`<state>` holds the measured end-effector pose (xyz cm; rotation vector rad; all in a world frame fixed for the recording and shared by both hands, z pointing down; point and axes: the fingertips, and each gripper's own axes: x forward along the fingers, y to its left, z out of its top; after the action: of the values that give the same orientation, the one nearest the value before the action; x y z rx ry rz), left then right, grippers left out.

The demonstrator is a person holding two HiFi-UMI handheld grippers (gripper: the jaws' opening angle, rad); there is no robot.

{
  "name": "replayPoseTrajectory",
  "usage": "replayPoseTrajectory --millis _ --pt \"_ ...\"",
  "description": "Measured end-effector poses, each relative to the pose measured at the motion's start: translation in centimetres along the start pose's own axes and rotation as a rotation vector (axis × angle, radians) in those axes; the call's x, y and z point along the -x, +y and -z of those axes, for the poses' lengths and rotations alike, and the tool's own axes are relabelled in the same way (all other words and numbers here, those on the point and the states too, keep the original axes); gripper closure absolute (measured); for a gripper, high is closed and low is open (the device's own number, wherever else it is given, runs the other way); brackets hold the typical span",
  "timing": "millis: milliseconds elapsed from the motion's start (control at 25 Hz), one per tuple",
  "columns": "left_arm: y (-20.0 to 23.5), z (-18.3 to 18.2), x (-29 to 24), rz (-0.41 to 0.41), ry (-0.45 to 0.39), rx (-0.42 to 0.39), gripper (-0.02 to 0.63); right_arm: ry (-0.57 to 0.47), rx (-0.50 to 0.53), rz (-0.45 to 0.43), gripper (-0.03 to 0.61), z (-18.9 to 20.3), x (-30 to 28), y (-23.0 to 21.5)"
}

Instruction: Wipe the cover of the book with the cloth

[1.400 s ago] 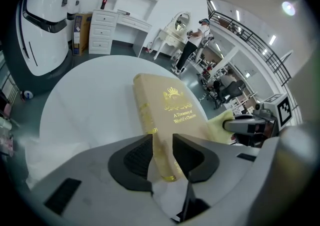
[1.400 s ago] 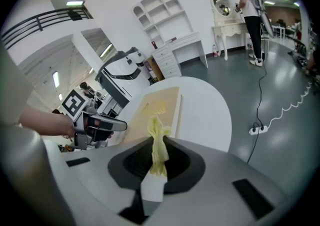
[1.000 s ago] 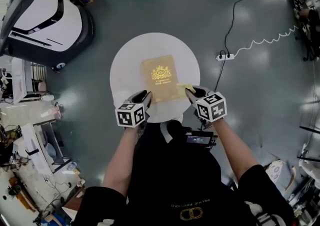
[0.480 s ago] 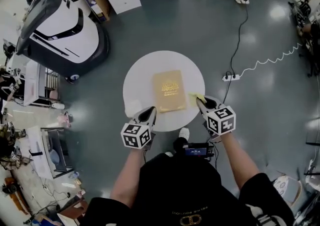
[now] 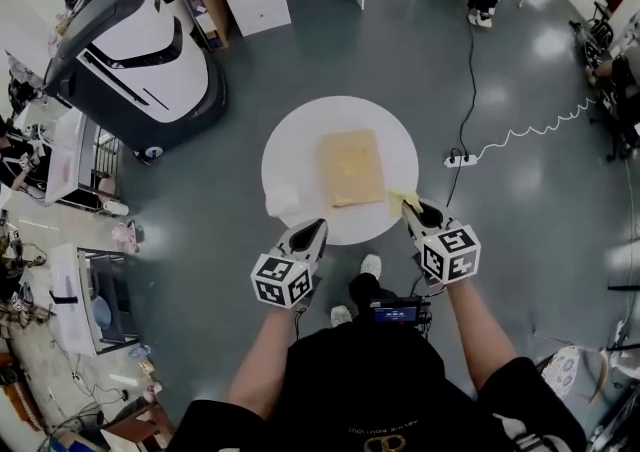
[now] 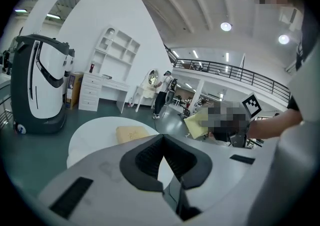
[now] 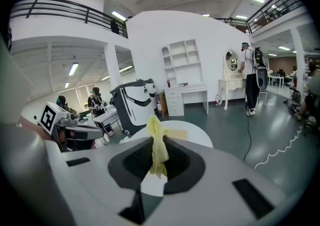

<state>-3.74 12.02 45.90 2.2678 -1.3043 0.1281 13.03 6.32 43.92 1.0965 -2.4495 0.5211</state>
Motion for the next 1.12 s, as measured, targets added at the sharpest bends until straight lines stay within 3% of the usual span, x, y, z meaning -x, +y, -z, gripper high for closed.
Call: replayPoseTrajectory --millis 520,1120 --pt "-3.9 3.3 8.6 0.052 -0.098 -0.014 0.604 -0.081 0.036 0.048 0.488 1.6 6.7 8.3" --pt "-8.0 4.3 10.3 0.098 -0.114 -0.090 0.604 -0.133 0.058 0.090 0.488 2.8 11.8 10.6"
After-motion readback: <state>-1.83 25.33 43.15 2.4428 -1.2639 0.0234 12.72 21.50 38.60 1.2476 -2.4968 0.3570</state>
